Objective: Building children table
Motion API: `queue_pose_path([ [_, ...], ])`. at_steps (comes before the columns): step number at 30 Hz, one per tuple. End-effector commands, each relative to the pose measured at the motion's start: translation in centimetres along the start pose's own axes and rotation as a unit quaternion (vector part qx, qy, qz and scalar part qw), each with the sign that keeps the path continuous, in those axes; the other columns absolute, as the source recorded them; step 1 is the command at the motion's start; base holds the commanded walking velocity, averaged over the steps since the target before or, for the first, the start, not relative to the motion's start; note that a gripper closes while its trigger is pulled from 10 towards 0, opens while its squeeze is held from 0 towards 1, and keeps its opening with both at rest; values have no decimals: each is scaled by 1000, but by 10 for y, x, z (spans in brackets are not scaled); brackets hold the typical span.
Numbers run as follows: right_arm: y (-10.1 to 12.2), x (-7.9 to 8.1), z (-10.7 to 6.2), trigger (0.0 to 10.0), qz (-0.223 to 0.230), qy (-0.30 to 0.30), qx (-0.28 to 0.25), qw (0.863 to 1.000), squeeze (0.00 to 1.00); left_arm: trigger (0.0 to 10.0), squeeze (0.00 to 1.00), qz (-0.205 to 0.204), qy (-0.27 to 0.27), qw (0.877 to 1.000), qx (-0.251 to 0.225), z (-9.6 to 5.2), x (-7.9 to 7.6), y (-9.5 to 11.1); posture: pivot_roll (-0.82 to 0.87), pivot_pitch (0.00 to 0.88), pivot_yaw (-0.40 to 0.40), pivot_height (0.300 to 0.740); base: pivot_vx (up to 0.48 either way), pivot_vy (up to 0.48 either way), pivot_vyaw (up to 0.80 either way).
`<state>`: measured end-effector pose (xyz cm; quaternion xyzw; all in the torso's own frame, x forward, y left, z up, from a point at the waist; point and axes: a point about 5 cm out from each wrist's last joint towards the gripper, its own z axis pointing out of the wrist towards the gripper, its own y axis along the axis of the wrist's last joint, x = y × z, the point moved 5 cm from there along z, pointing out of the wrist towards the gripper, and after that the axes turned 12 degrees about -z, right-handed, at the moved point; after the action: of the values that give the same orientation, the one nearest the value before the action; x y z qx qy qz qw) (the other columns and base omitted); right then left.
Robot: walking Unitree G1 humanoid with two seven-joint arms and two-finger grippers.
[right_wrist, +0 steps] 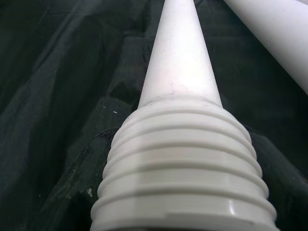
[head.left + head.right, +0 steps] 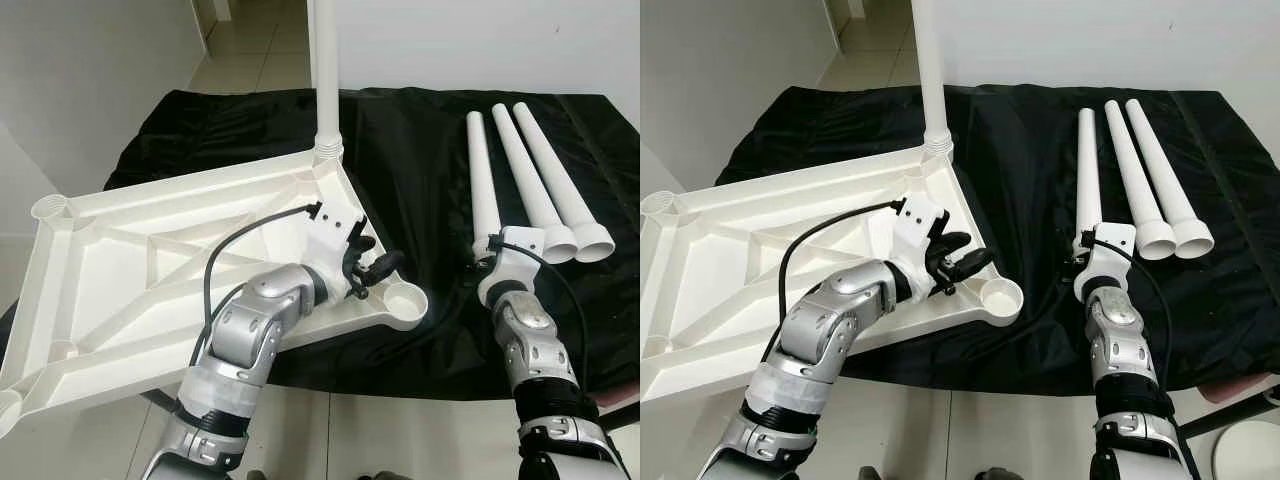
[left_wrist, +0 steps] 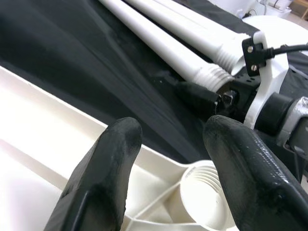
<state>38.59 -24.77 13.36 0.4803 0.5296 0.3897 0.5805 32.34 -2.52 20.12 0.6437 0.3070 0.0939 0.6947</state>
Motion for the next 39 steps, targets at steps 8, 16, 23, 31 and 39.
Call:
queue_pose_path([
  [8, 6, 6, -4, 2275, 14, -8, -28, 999, 0, 10000, 0, 33, 69, 996, -39, -1, 20, 16, -17, 77, 57, 740, 0, 0, 0],
  [16, 16, -4, -17, 10000, -59, -105, -70, 990, 0, 10000, 1000, 10, 27, 998, -56, -4, 18, 26, -34, 44, 62, 740, 0, 0, 0],
  [23, 33, 1, -30, 10000, -45, -110, -124, 985, 0, 10000, 180, -24, 23, 998, -48, -3, 27, 39, -53, 15, 63, 740, 0, 0, 0],
  [31, 68, 13, -43, 10000, -23, -79, -221, 972, 0, 10000, 0, -137, -41, 989, -31, 4, 17, 53, -59, 0, 56, 740, 0, 0, 0],
  [39, 98, 27, -60, 10000, -99, -83, -309, 942, 0, 10000, 0, -192, -100, 976, -28, 5, 9, 72, -51, 0, 56, 740, 0, 0, 0],
])
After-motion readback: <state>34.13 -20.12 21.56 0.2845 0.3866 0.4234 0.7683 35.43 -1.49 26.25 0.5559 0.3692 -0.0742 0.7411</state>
